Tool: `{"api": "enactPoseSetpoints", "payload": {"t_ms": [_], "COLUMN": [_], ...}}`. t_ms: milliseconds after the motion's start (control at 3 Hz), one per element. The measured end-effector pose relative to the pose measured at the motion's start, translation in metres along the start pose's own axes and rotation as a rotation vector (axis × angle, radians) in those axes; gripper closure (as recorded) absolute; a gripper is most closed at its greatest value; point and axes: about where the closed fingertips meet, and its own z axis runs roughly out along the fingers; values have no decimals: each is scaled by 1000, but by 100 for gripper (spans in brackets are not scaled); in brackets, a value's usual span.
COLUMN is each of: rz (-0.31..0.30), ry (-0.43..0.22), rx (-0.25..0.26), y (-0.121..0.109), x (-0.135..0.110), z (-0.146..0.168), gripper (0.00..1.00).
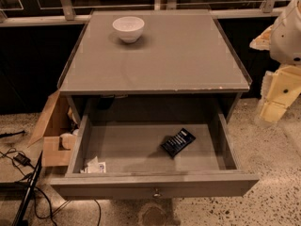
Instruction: Pick rxbar blueberry from top drawer and place on counter
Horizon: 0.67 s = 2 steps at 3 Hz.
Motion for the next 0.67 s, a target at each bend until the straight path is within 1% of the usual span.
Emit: {"api": "enactPoseSetpoints", "payload": {"t_ms": [333, 667], "rz": [0, 22], "ry": [0, -7], "rx": [0, 6], "y": [0, 1], "x": [0, -2], "z": [0, 4], "gripper": [0, 19]}}
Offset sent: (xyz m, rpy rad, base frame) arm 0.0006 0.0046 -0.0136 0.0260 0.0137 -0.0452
